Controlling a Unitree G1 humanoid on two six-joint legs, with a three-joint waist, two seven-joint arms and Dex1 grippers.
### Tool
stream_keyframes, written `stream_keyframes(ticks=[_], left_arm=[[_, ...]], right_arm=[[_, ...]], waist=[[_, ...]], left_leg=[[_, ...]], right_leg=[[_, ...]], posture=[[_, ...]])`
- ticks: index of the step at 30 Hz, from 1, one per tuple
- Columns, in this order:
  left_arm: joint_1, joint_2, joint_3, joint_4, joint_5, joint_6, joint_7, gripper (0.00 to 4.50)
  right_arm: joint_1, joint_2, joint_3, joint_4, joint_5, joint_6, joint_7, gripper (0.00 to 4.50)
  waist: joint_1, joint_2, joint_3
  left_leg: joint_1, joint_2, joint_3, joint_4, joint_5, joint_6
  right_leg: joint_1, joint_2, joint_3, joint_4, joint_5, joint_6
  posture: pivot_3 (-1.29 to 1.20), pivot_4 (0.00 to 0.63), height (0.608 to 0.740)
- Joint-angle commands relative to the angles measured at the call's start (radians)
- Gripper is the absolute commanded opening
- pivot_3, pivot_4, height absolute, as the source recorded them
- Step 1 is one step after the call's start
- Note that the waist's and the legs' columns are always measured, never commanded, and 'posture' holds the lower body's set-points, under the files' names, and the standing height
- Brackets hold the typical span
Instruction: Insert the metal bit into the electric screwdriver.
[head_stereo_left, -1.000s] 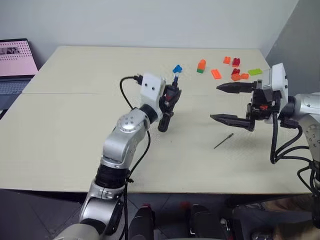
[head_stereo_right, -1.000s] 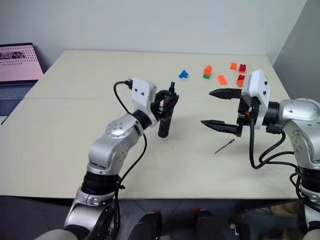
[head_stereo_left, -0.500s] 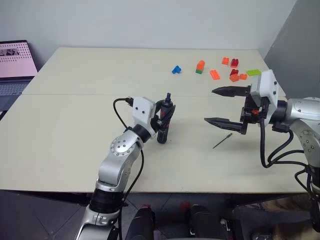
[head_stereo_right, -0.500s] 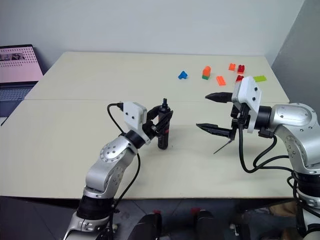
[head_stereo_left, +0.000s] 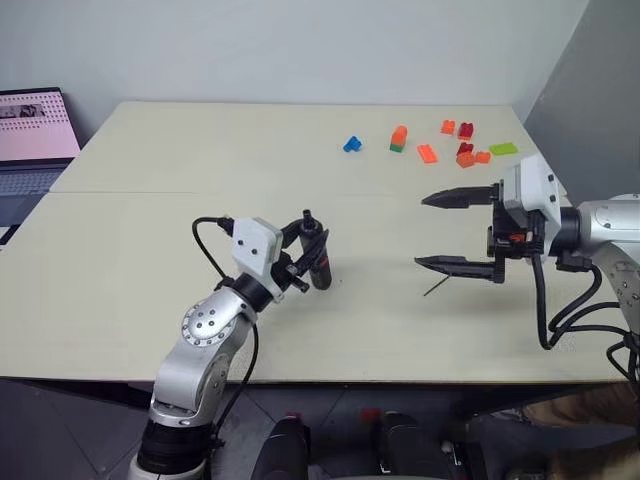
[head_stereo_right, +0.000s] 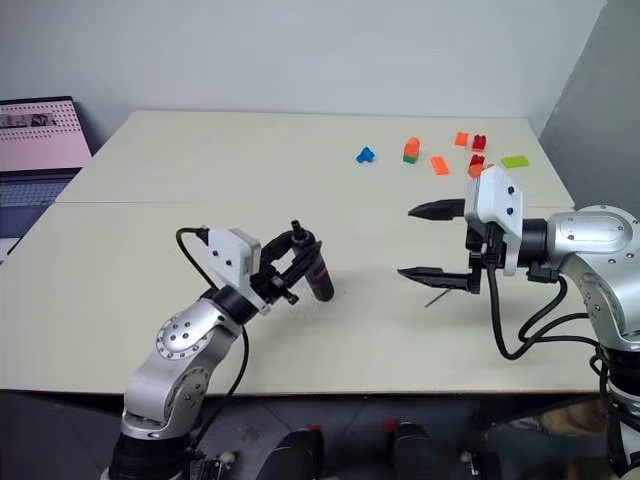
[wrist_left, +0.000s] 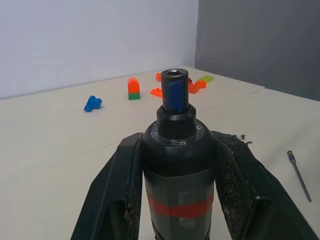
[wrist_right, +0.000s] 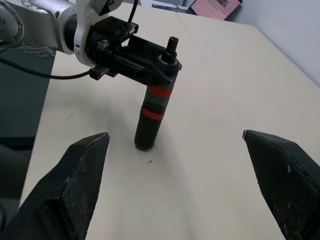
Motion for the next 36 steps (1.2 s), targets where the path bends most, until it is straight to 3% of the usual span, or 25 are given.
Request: stream_keyframes(ticks=[1,5,9,16,22,25,36], left_arm=[[0.021,0.007,0.002,0.049,0.034,0.005,0.011,1.66],[0.021,0.024,0.012,0.062,0.039,-0.018,-0.002,1.65],[0.027,0.036,0.015,0.070,0.051,-0.046,-0.003,1.65],[0.066,0.038,0.003,0.037,0.066,-0.069,0.008,1.65],[0.079,0.037,0.010,0.027,0.067,-0.071,0.017,1.65],[0.086,0.038,0.009,0.023,0.070,-0.077,0.021,1.65],[0.108,0.032,0.011,0.008,0.080,-0.085,0.034,1.65]], right_arm=[[-0.051,-0.045,0.044,0.065,-0.077,-0.070,0.062,4.50],[-0.146,-0.130,0.244,0.306,-0.315,-0.286,0.260,4.50],[-0.268,-0.084,0.398,0.560,-0.477,-0.488,0.382,4.50],[-0.413,0.059,0.546,0.916,-0.670,-0.752,0.418,4.50],[-0.474,0.132,0.579,1.092,-0.744,-0.881,0.399,4.50],[-0.509,0.167,0.595,1.175,-0.788,-0.928,0.386,4.01],[-0.548,0.230,0.600,1.308,-0.879,-1.018,0.333,1.27]], waist=[[0.000,0.000,0.000],[-0.001,0.001,-0.001],[-0.008,0.001,-0.001],[-0.015,0.001,-0.001],[-0.015,0.001,-0.001],[-0.018,0.001,-0.001],[-0.023,0.001,-0.002]], left_leg=[[0.000,0.000,0.000,0.000,0.000,0.000],[0.000,0.000,0.001,-0.001,0.000,0.000],[0.000,0.001,0.002,-0.002,0.000,0.000],[0.000,0.000,0.002,-0.003,0.000,0.000],[0.000,0.000,0.001,-0.003,0.000,0.000],[0.001,0.000,0.002,-0.003,0.000,0.000],[0.004,0.001,0.002,-0.003,0.000,0.000]], right_leg=[[0.000,0.000,0.000,0.000,0.000,0.000],[-0.001,0.000,0.000,-0.001,0.001,0.001],[-0.001,0.000,0.000,-0.003,0.001,0.001],[-0.001,0.000,0.001,-0.003,0.001,0.001],[-0.001,0.000,0.001,-0.003,0.001,0.001],[-0.001,0.000,0.001,-0.002,0.001,0.001],[0.001,0.000,0.001,-0.001,0.002,-0.001]], posture=[[0.00,0.150,0.740],[0.00,0.150,0.740],[0.00,0.150,0.740],[0.00,0.150,0.740],[0.00,0.150,0.740],[0.00,0.150,0.740],[0.00,0.150,0.740]])
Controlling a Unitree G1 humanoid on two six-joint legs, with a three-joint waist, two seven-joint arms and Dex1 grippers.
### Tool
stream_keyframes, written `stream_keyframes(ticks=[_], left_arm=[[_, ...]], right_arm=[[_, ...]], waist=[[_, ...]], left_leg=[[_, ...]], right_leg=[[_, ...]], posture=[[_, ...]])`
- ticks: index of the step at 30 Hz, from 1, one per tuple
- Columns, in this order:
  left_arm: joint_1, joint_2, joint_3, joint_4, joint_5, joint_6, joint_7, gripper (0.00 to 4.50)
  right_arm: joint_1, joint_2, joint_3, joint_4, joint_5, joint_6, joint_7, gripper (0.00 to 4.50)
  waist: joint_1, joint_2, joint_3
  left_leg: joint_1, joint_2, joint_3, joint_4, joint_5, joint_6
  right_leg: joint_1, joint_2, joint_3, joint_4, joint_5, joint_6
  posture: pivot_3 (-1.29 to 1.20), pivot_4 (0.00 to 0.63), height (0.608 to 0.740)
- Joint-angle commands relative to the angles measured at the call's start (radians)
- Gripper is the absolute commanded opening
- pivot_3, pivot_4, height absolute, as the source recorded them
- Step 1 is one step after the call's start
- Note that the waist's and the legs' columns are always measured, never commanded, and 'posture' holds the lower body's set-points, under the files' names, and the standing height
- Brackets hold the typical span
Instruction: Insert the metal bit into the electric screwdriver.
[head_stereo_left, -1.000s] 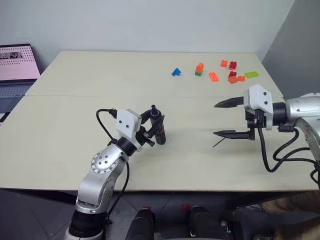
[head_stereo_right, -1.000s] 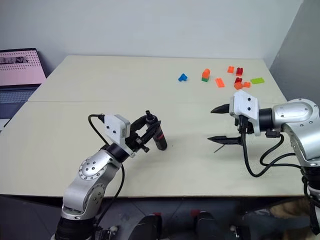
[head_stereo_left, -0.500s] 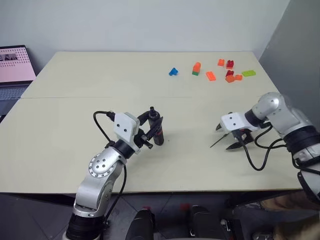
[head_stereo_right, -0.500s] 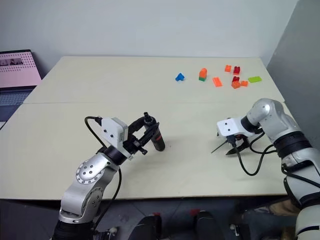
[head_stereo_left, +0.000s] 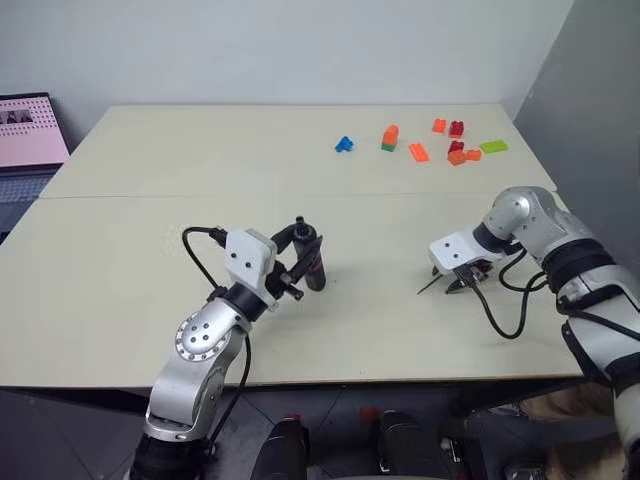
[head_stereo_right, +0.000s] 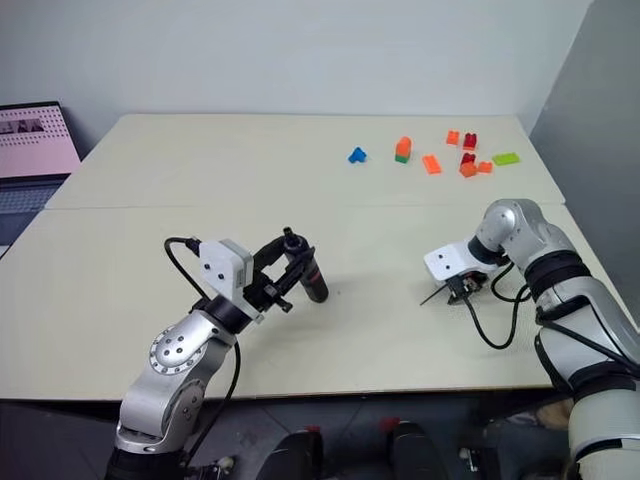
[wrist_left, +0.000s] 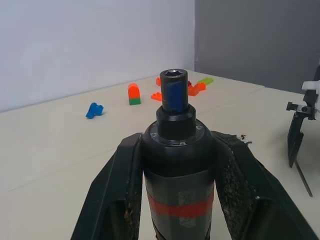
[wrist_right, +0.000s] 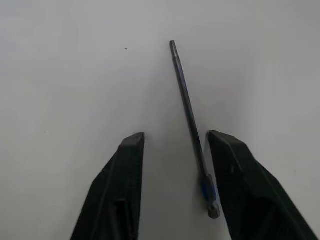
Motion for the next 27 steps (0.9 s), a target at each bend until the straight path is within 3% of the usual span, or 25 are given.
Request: stream_keyframes(ticks=[1,5,10,16,23,27], left_arm=[[0.030,0.012,0.016,0.033,0.045,0.021,0.027,1.65],[0.031,0.013,0.015,0.032,0.048,0.014,0.025,1.65],[0.010,0.019,0.005,0.037,0.057,-0.010,0.013,1.65],[-0.054,0.004,-0.012,0.040,0.054,-0.027,0.012,1.65],[-0.177,-0.035,-0.054,0.038,0.022,-0.006,-0.015,1.65],[-0.258,-0.028,-0.095,0.129,0.085,-0.007,-0.031,1.65]], right_arm=[[-0.010,0.010,-0.005,0.026,-0.036,-0.022,-0.029,1.10],[-0.008,0.009,-0.007,0.035,-0.055,-0.021,-0.053,0.09],[-0.006,-0.001,-0.030,0.031,-0.052,-0.023,-0.082,0.00],[0.034,-0.031,-0.142,-0.096,0.069,0.052,-0.052,0.00],[0.225,-0.067,-0.402,-0.532,0.351,0.497,-0.090,0.00],[0.351,0.011,-0.611,-0.829,0.553,0.824,-0.307,0.00]], waist=[[0.000,0.000,0.000],[-0.001,-0.001,-0.001],[-0.001,-0.001,-0.001],[0.000,-0.001,0.000],[0.020,0.000,0.001],[0.030,0.000,0.001]], left_leg=[[0.000,0.000,0.000,0.000,0.000,0.000],[0.001,0.000,0.000,0.000,0.001,0.001],[0.003,0.000,0.000,0.000,0.001,0.001],[-0.002,0.000,0.000,0.000,0.002,0.002],[-0.015,-0.001,-0.002,-0.001,0.001,0.001],[-0.023,-0.002,-0.003,0.000,0.002,0.000]], right_leg=[[0.000,0.000,0.000,0.000,0.000,0.000],[0.001,0.000,0.000,0.000,0.000,-0.005],[0.002,0.000,0.001,0.000,0.000,-0.006],[-0.003,0.000,0.001,0.000,0.003,-0.002],[-0.011,0.000,-0.001,-0.002,0.003,-0.002],[-0.018,-0.001,-0.002,-0.002,0.005,-0.005]], posture=[[0.00,0.150,0.740],[0.00,0.150,0.740],[0.00,0.150,0.740],[0.00,0.150,0.740],[0.00,0.150,0.740],[0.00,0.150,0.740]])
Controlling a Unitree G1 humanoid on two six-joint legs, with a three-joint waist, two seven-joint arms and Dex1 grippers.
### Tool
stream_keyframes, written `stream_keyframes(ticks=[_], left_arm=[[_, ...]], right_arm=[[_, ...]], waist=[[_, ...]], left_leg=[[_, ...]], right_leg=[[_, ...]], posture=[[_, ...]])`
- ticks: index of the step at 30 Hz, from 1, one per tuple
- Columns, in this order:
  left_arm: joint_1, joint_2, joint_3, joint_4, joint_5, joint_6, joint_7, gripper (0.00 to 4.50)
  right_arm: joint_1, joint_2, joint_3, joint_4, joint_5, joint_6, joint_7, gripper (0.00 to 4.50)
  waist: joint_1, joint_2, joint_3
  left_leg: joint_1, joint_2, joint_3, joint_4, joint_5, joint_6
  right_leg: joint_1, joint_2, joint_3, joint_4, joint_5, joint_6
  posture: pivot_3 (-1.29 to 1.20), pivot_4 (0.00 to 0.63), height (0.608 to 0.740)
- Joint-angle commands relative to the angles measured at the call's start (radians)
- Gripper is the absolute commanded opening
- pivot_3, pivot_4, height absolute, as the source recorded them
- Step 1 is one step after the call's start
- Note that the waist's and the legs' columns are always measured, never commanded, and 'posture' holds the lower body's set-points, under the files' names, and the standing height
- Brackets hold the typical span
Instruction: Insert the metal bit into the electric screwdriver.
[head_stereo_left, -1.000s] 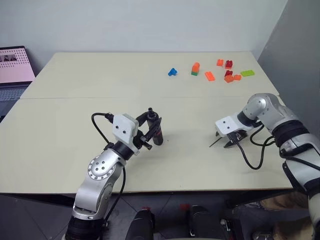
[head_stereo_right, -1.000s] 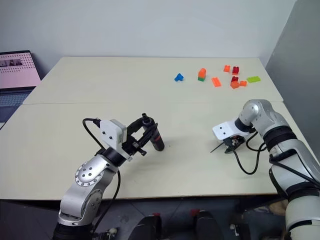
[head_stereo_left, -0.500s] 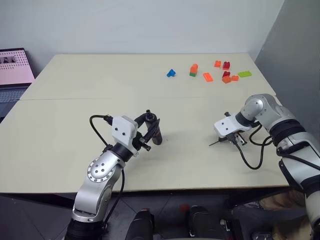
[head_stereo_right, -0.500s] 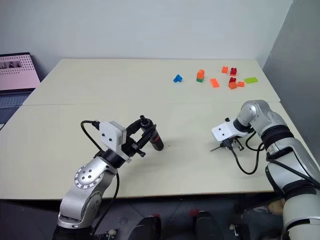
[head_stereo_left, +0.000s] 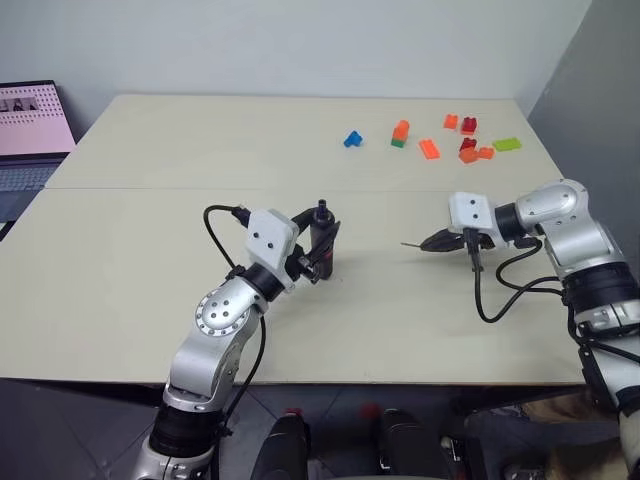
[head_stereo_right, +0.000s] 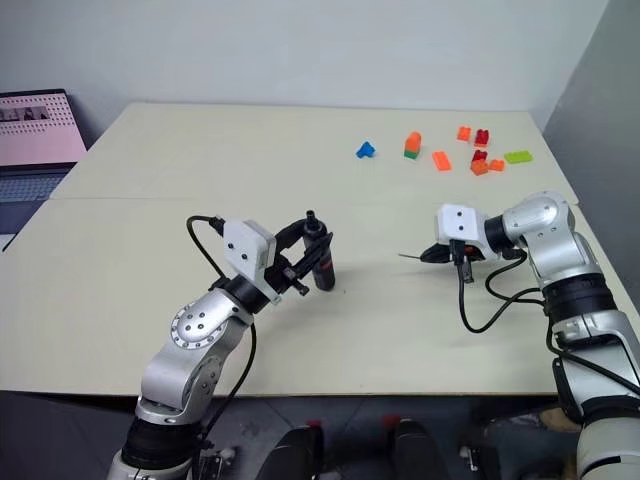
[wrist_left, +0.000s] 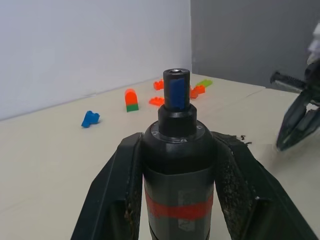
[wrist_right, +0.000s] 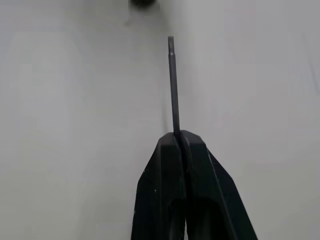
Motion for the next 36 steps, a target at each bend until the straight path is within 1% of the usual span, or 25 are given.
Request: stream_keyframes(ticks=[1,4,6,10,12,16,21,28,36], left_arm=[[-0.073,-0.023,-0.019,0.047,0.041,-0.019,0.004,1.65],[-0.105,-0.063,-0.027,0.074,0.048,-0.013,0.020,1.65],[-0.118,-0.094,-0.034,0.082,0.051,0.002,0.034,1.65],[-0.118,-0.125,-0.043,0.102,0.081,-0.004,0.052,1.64],[-0.114,-0.139,-0.048,0.108,0.098,-0.010,0.065,1.64],[-0.099,-0.155,-0.054,0.117,0.124,-0.014,0.082,1.64],[-0.076,-0.174,-0.056,0.122,0.161,-0.022,0.123,1.64],[-0.044,-0.206,-0.065,0.113,0.189,-0.039,0.160,1.64],[-0.046,-0.209,-0.060,0.116,0.196,-0.037,0.164,1.64]], right_arm=[[0.058,0.083,-0.183,-0.274,0.191,0.281,-0.217,0.00],[0.085,0.187,-0.253,-0.413,0.286,0.408,-0.374,0.00],[0.104,0.280,-0.301,-0.503,0.353,0.459,-0.496,0.00],[0.112,0.410,-0.348,-0.589,0.447,0.517,-0.659,0.00],[0.106,0.454,-0.351,-0.615,0.484,0.538,-0.720,0.00],[0.112,0.480,-0.319,-0.652,0.512,0.548,-0.763,0.00],[0.119,0.502,-0.265,-0.679,0.485,0.513,-0.820,0.00],[0.162,0.543,-0.166,-0.770,0.446,0.475,-0.904,0.00],[0.179,0.554,-0.112,-0.758,0.416,0.423,-0.923,0.00]], waist=[[0.002,0.000,0.000],[-0.003,0.000,0.000],[-0.002,0.000,0.000],[-0.001,0.000,0.000],[-0.002,0.000,0.000],[-0.002,0.000,0.000],[-0.004,0.000,0.000],[-0.004,0.000,0.000],[-0.004,0.000,0.000]], left_leg=[[0.000,0.000,0.000,0.000,0.000,0.000],[0.000,0.000,0.001,0.000,0.000,0.000],[0.000,0.000,0.001,0.000,0.000,0.000],[0.000,0.000,0.000,-0.001,0.000,0.000],[0.000,0.000,0.000,-0.001,0.000,0.000],[0.000,0.000,0.000,-0.001,0.000,0.000],[0.001,0.000,0.000,-0.001,0.000,0.000],[0.001,0.000,0.000,0.000,0.000,0.000],[0.002,0.000,0.000,0.000,0.000,0.000]], right_leg=[[0.000,0.000,0.000,0.000,0.000,0.000],[0.000,0.000,0.000,-0.001,-0.001,0.002],[0.000,0.000,0.000,-0.001,-0.002,0.003],[0.000,0.000,0.000,-0.001,-0.002,0.004],[0.000,0.000,0.000,-0.001,-0.002,0.004],[0.000,0.000,0.000,-0.001,-0.002,0.004],[0.000,0.001,0.000,0.000,-0.003,0.005],[0.000,0.001,0.000,0.001,-0.003,0.005],[0.000,0.001,0.000,0.001,-0.003,0.005]], posture=[[0.00,0.150,0.740],[0.00,0.150,0.740],[0.00,0.150,0.740],[0.00,0.150,0.740],[0.00,0.150,0.740],[0.00,0.150,0.740],[0.00,0.150,0.740],[0.00,0.150,0.740],[0.00,0.150,0.740]])
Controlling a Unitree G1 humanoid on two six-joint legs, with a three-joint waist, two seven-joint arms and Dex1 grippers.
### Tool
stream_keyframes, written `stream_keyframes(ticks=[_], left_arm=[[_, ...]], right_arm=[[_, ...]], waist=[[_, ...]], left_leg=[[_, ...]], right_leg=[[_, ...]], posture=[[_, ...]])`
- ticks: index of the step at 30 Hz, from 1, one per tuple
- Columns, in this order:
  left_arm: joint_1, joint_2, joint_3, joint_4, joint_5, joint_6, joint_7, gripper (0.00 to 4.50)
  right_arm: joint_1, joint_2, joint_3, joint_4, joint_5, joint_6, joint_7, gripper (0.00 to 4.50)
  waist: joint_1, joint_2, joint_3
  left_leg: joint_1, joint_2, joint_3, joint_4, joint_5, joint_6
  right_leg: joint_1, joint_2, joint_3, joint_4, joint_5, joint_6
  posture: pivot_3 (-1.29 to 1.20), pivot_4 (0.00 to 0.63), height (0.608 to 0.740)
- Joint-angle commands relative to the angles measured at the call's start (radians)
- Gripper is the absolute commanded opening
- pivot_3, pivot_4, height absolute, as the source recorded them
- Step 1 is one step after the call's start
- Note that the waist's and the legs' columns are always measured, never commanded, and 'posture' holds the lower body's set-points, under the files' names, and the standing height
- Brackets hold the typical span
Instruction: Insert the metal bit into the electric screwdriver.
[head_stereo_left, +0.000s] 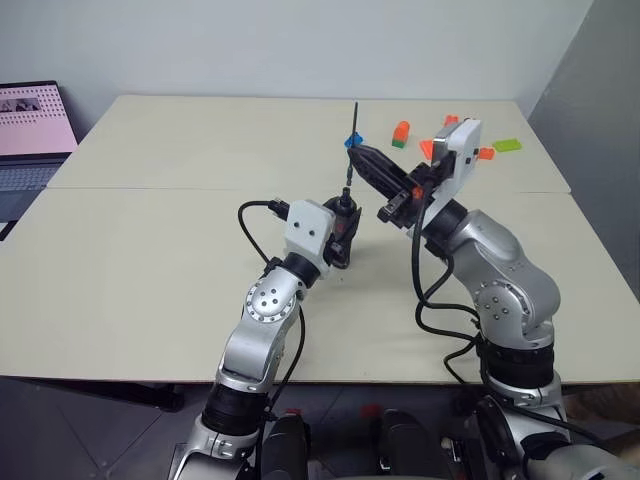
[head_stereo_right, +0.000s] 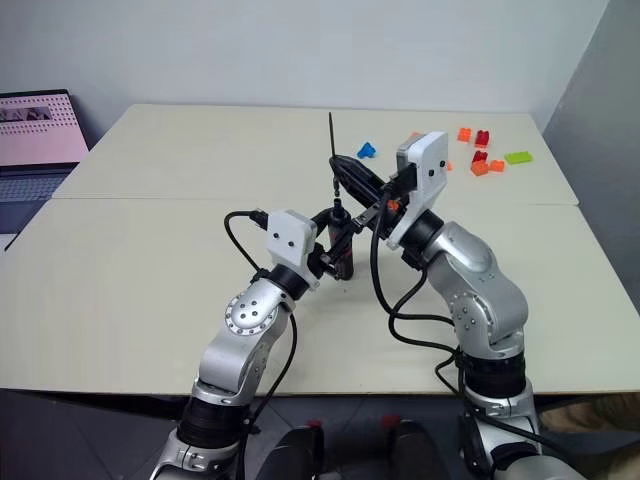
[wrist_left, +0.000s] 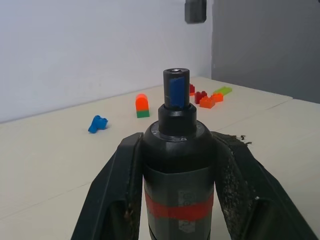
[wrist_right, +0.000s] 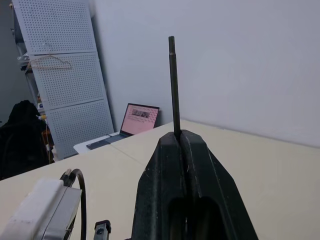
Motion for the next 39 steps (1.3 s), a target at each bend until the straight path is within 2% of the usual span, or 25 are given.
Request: stream_keyframes(ticks=[1,28,39], left_arm=[[0.003,0.000,-0.001,-0.008,0.017,-0.002,0.006,1.64],[0.004,0.004,0.010,-0.018,0.019,0.007,0.011,1.64],[0.006,0.003,0.010,-0.019,0.018,0.009,0.012,1.64]], right_arm=[[-0.011,0.001,0.008,-0.009,-0.014,-0.055,-0.001,0.00],[0.000,-0.020,0.052,0.073,-0.049,-0.127,0.029,0.00],[-0.034,-0.002,0.018,0.057,-0.017,-0.110,-0.008,0.00]], waist=[[0.000,0.000,0.000],[-0.001,0.000,0.000],[-0.001,0.000,0.000]], left_leg=[[0.000,0.000,0.000,0.000,0.000,0.000],[0.000,0.000,0.000,0.000,0.000,0.000],[0.000,0.000,0.000,0.000,0.000,0.000]], right_leg=[[0.000,0.000,0.000,0.000,0.000,0.000],[0.000,0.000,0.000,0.000,0.000,0.000],[0.000,0.000,0.000,0.000,0.000,0.000]], posture=[[0.00,0.150,0.740],[0.00,0.150,0.740],[0.00,0.150,0.740]])
